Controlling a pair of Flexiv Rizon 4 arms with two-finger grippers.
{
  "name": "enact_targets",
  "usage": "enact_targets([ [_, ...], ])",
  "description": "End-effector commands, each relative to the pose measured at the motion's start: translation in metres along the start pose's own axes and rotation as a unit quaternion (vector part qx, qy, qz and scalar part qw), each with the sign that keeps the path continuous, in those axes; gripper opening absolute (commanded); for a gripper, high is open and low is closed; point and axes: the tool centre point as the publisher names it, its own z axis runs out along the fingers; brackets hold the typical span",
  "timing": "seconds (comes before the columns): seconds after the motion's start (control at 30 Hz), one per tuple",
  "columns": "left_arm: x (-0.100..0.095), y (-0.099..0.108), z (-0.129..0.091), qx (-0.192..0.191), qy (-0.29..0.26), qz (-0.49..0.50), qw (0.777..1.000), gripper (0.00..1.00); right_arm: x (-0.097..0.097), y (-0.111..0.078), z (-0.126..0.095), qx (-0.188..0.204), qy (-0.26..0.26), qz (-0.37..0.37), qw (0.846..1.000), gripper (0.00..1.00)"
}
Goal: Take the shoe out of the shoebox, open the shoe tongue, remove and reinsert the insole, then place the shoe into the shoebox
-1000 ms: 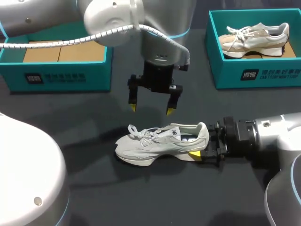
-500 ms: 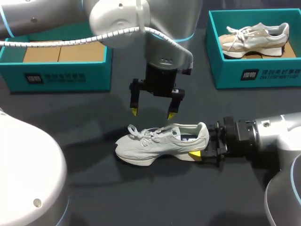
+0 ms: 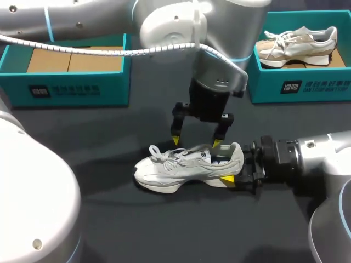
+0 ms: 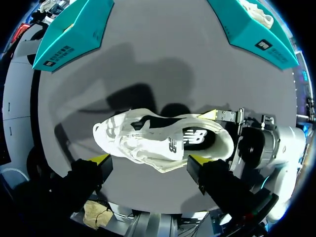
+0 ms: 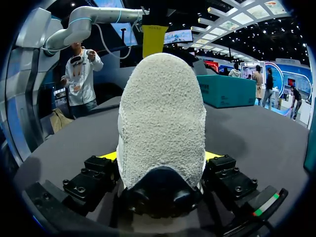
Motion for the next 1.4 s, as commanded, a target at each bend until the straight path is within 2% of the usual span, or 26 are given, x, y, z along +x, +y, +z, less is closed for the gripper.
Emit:
enact_targets([
  [0.03,0.013,-0.001,0.007,0.000,-0.012,-0.003,1.000,1.00,-0.001,0.000,-0.001,0.002,0.000,0.000,1.000,0.00],
  [0.3,0.024,-0.011,0.019,-0.003,-0.030,-0.014,0.999,1.00,-0.001,0.000,-0.001,0.002,0.000,0.000,1.000,0.00],
  [0.53,0.029,-0.012,0.032,0.004,-0.046,-0.020,0.999,1.00,-0.001,0.000,-0.001,0.002,0.000,0.000,1.000,0.00],
  [0.7,0.032,-0.011,0.038,-0.005,-0.059,-0.020,0.998,1.00,-0.001,0.000,-0.001,0.002,0.000,0.000,1.000,0.00],
  [0.9,0.030,-0.010,0.044,-0.023,-0.076,-0.018,0.997,1.00,-0.001,0.000,-0.001,0.002,0.000,0.000,1.000,0.00],
  [1.23,0.027,-0.005,0.051,-0.023,-0.116,-0.018,0.993,1.00,-0.001,0.000,-0.001,0.002,0.000,0.000,1.000,0.00],
  [1.4,0.021,-0.003,0.052,-0.030,-0.136,-0.012,0.990,0.94,-0.001,0.000,-0.001,0.002,0.000,0.000,1.000,0.00],
])
